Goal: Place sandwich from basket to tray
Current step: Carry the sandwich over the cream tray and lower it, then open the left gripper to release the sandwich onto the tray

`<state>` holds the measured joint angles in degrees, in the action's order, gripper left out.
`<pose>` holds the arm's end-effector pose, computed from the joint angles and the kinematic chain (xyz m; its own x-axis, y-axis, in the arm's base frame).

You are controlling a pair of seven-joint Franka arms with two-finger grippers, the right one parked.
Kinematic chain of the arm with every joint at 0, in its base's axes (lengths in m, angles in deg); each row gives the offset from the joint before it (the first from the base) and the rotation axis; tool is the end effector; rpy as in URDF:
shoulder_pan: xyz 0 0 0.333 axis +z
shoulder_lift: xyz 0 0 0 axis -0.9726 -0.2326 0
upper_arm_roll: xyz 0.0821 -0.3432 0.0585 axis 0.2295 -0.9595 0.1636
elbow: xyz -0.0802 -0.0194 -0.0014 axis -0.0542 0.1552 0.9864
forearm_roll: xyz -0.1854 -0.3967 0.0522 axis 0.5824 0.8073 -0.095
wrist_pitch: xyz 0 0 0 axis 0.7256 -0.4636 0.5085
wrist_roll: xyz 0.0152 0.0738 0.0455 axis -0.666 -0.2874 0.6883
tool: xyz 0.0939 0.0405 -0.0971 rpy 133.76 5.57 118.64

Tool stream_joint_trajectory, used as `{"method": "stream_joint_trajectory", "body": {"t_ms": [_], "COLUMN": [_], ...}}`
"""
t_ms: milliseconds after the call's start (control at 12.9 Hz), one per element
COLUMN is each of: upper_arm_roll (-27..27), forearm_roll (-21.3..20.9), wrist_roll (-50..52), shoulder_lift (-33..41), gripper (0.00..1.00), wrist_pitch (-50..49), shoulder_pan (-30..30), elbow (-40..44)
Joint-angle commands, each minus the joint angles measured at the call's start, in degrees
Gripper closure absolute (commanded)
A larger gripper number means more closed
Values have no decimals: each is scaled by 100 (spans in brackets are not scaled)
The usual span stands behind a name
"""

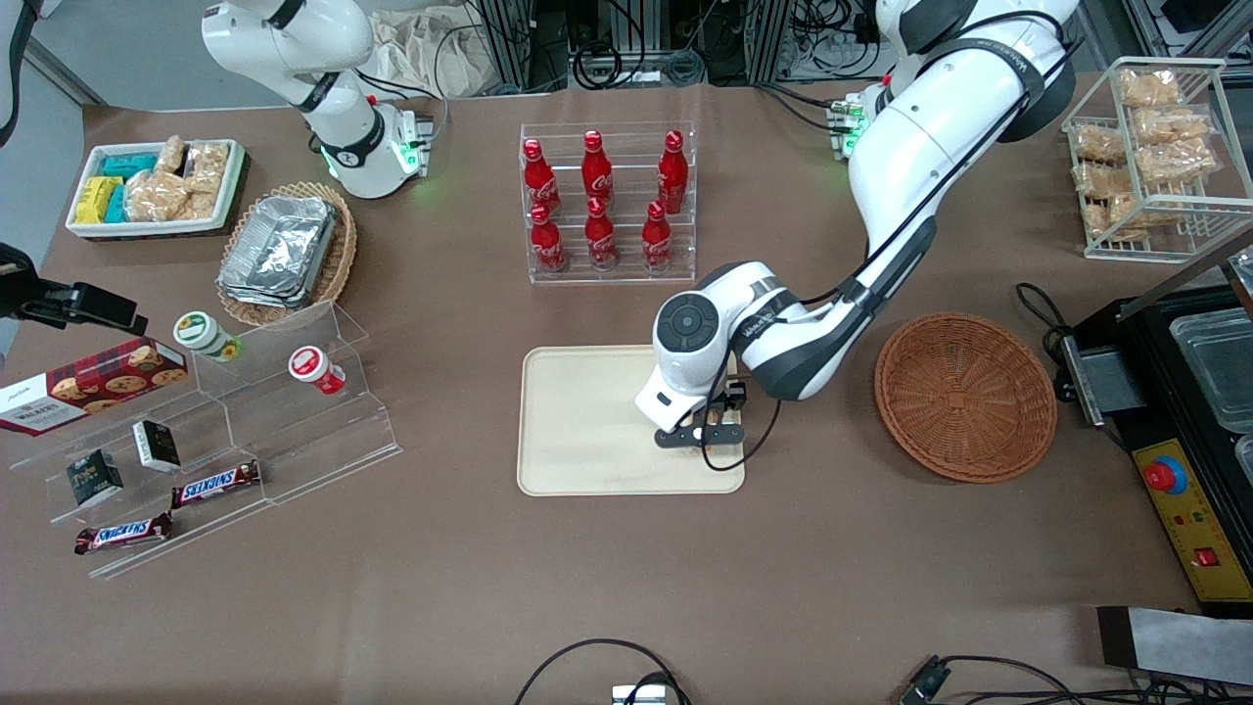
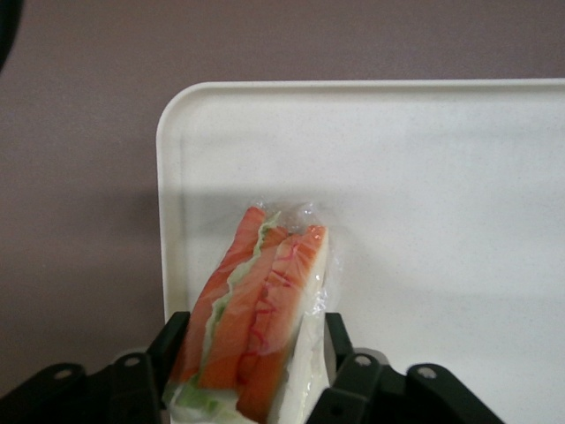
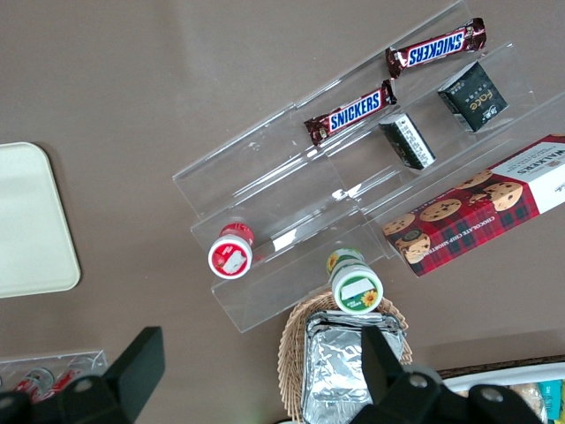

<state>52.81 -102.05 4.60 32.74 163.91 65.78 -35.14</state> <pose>0.6148 -0.4702 0.2086 0.9997 0.0223 0.0073 0.0229 -0.9947 -0.0998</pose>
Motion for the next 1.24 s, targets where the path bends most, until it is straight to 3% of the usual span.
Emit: {"method": "stream_joint_trajectory", "body": {"t_ms": [0,1005,1159], "upper_arm_roll": [46,-24,-50], "forearm_roll": [-109,-22,144], "wrist_roll": [147,24,50], "shoulder_lift": [-67,372,556], "gripper": [25,22,22], "wrist_pitch": [-62,-273,-404], "shoulder_pan": [-101,487,602], "elbow": [211,211,237]}}
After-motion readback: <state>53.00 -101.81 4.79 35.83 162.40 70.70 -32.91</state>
